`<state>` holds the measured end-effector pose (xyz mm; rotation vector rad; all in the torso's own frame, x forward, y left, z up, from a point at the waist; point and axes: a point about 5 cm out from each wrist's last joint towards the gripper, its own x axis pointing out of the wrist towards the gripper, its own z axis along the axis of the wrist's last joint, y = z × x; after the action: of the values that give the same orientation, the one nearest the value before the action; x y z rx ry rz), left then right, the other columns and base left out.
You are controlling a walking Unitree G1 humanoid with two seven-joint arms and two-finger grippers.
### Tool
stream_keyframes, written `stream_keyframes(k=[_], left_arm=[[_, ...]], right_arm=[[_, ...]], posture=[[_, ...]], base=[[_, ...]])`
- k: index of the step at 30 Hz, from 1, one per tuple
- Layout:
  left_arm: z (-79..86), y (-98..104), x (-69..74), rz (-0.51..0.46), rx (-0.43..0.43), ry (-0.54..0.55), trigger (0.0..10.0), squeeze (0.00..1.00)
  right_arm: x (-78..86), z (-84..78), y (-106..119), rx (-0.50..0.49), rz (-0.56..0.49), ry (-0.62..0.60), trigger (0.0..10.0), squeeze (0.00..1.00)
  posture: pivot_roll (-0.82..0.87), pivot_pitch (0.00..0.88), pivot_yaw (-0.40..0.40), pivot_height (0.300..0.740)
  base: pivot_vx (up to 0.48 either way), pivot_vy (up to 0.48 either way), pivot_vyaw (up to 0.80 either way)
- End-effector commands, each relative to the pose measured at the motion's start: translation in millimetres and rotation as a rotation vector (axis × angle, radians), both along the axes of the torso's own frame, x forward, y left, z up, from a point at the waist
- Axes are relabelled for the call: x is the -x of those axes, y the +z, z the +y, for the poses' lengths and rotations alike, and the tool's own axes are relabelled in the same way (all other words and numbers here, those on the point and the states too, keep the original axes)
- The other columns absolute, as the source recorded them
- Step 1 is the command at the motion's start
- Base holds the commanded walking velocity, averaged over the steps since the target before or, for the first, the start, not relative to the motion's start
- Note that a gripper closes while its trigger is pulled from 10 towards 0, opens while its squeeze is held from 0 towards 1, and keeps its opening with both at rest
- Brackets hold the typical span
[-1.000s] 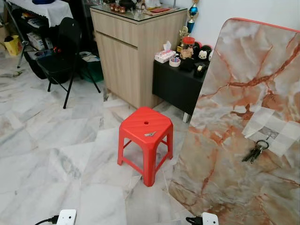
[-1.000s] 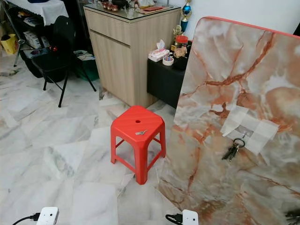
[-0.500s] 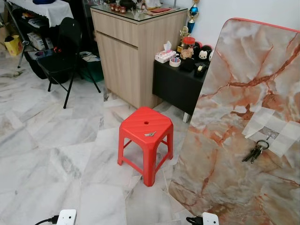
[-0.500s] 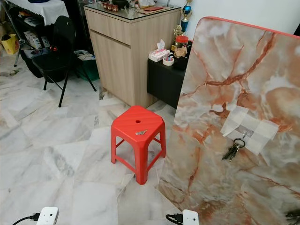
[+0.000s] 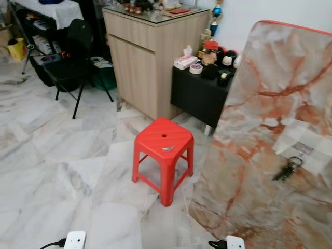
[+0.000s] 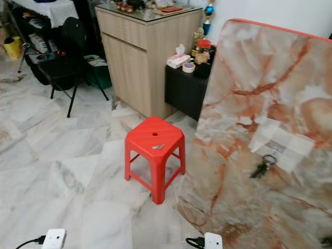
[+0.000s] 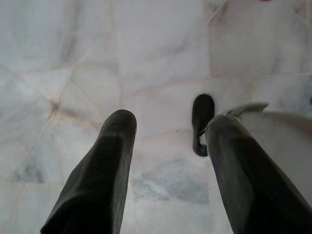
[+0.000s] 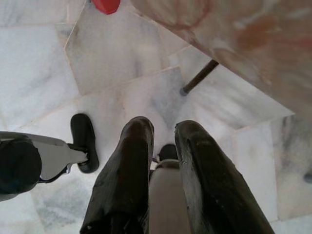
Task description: Hang keys on a hook
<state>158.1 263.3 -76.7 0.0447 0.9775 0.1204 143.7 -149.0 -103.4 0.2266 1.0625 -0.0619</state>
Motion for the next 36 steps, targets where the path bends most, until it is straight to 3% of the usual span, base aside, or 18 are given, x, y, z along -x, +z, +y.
stream_keyframes(k=[1,31,36], left_arm=[[2.6,-1.0,3.8,0.019,0.000,0.008,10.0,0.00],[1.7,-1.1,3.7,0.015,0.009,0.010,10.0,0.00],[2.1,-0.6,2.8,0.013,-0.001,0.000,10.0,0.00]], right_arm=[[-0.6,4.8,0.2,-0.010,-0.003,0.001,10.0,0.00],[-0.1,3.4,-0.1,0.002,0.002,-0.009,10.0,0.00],[-0.3,3.7,-0.1,0.003,0.002,-0.010,10.0,0.00]], posture=[[0.06,0.000,-0.044,0.740],[0.06,0.000,-0.047,0.740],[0.06,0.000,-0.043,0.740]], base=[[0.000,0.476,0.00],[0.000,0.476,0.00],[0.000,0.000,0.00]])
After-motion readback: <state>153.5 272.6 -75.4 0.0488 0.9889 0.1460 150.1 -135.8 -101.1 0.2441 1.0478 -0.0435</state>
